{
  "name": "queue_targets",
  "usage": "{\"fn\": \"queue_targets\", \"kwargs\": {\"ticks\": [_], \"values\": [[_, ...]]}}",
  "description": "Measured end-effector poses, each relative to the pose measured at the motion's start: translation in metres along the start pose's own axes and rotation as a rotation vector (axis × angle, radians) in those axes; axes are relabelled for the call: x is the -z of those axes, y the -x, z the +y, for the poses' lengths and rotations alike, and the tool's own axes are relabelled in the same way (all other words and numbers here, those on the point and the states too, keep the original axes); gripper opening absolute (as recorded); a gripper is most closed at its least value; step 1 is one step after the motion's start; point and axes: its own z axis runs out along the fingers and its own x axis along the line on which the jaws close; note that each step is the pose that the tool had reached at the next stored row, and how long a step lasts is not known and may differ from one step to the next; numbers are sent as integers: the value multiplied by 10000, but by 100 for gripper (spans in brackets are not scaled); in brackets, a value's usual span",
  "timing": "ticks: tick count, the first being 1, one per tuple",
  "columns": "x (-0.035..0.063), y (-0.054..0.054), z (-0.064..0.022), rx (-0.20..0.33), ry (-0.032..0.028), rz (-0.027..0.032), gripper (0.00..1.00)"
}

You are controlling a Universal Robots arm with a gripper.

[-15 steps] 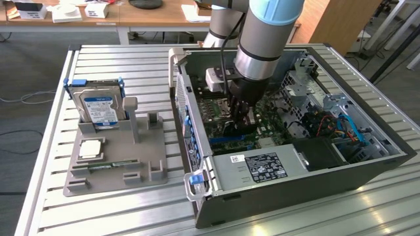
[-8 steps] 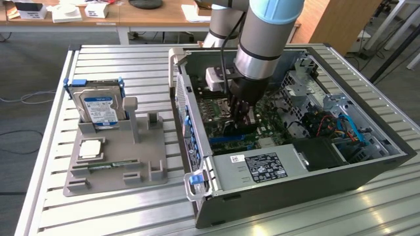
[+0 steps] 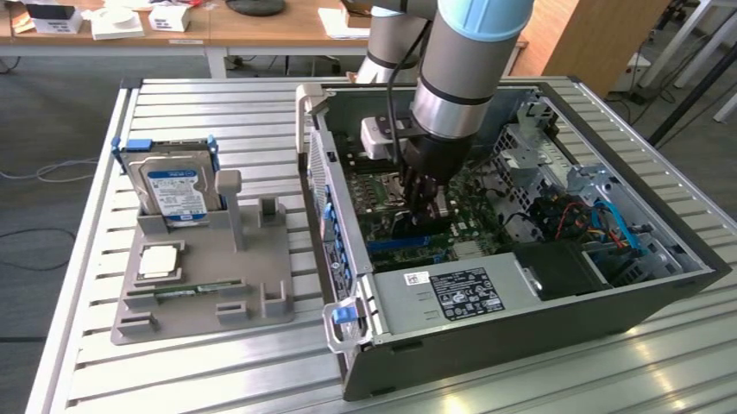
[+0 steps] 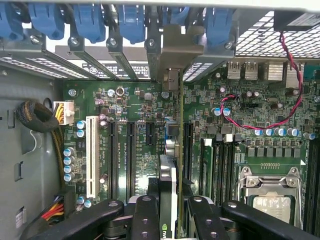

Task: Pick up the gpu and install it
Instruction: 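Insert the gpu into the slot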

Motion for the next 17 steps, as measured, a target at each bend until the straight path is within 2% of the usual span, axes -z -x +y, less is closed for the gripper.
{"fn": "queue_targets", "kwargs": {"ticks": [5,17], "values": [[0,-1,3,-38,-1,-34,27],[0,-2,-8,-44,-1,-18,27]]}}
